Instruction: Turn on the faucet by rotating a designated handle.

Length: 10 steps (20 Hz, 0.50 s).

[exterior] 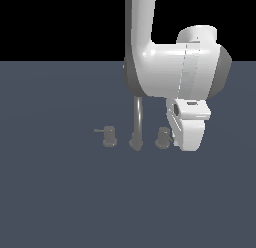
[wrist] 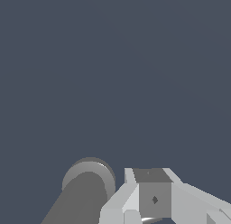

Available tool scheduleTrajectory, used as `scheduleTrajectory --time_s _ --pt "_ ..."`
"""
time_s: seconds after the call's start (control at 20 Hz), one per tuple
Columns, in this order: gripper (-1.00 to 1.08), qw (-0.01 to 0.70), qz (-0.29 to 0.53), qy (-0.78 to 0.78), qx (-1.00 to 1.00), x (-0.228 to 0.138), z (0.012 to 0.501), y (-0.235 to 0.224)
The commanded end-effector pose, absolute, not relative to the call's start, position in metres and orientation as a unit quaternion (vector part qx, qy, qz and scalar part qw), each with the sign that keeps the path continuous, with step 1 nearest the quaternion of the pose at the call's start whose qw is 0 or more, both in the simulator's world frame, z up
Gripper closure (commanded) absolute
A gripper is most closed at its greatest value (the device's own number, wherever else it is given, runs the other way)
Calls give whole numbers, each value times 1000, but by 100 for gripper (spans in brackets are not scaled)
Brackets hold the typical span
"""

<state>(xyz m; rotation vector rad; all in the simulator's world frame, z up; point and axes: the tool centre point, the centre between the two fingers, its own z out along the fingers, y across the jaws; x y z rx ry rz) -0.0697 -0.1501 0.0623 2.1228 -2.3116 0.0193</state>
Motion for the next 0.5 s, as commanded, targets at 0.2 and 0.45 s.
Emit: scheduleTrajectory --time_s 0.2,0.45 --pt "108 1 3 -731 682 -63 62 -122" --pt "108 0 0 -726 687 -58 63 -94"
